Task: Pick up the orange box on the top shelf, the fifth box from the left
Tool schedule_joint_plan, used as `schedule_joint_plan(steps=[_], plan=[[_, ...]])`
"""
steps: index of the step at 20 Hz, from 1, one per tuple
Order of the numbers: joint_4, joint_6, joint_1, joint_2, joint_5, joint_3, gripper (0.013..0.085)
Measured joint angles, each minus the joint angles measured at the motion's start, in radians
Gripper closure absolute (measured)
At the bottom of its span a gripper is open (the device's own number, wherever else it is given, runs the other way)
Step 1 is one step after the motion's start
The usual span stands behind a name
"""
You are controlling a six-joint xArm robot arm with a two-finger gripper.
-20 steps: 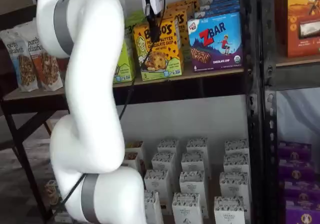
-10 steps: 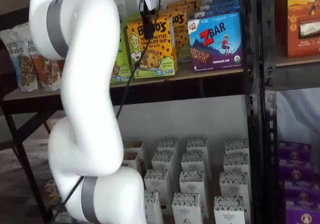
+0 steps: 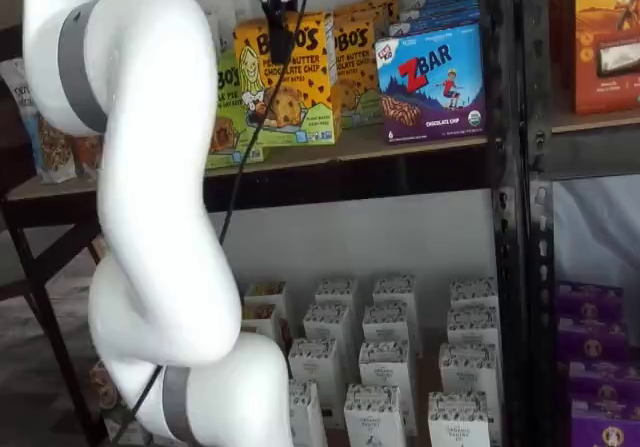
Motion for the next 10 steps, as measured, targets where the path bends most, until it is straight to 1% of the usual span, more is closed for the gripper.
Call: schedule_joint_plan(steps=[5,10], plan=[[0.008,-0.025,-0.036,-0.092,0.052,0.040,0.0610],[0.000,-0.042,-0.054,-0.164,0.100,0.074,0.0610]])
